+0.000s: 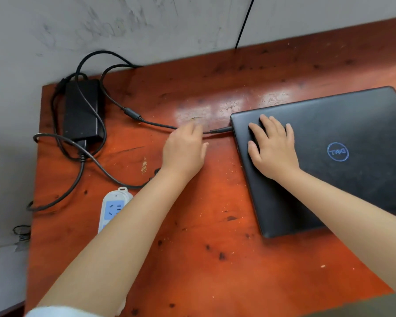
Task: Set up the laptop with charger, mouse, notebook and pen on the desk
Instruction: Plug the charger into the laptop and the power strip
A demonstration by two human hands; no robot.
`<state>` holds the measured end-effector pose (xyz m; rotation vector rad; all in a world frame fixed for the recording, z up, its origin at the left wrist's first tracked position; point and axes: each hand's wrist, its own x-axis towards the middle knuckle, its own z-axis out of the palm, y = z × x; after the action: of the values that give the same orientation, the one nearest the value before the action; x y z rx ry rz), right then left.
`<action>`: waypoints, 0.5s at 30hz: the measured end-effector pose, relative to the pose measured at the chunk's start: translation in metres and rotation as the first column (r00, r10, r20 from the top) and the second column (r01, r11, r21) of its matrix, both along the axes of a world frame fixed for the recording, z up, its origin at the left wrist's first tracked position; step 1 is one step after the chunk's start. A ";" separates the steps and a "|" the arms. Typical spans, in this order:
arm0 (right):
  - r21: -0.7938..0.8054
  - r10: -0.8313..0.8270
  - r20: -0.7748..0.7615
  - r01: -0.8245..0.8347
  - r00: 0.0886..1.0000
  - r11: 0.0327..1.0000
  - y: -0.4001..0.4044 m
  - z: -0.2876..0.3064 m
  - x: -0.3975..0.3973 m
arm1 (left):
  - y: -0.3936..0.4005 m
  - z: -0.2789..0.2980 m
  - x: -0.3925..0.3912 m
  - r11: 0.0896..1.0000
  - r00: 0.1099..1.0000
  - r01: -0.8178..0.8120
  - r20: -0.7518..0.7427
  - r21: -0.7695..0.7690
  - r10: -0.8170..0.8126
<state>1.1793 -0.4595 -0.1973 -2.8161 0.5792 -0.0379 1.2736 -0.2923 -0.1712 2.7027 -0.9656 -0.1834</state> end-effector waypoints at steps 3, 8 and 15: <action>0.005 0.002 0.015 -0.002 1.000 1.000 0.000 0.001 0.000 | 0.046 0.003 -0.010 0.978 0.988 -0.141 -0.049 0.154 0.150; -0.025 0.197 0.140 -0.195 0.971 0.980 0.008 0.012 -0.008 | 0.085 0.002 -0.031 0.937 0.905 -0.301 -0.257 0.178 0.339; -0.056 0.442 0.121 -0.438 0.889 0.897 0.044 0.018 -0.020 | 0.095 0.000 -0.042 0.898 0.900 -0.399 -0.111 0.184 0.422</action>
<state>1.1592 -0.4157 -0.1789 -2.8719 -0.1002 -0.1411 1.2312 -0.1971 -0.1708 2.9109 -0.3317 -0.3824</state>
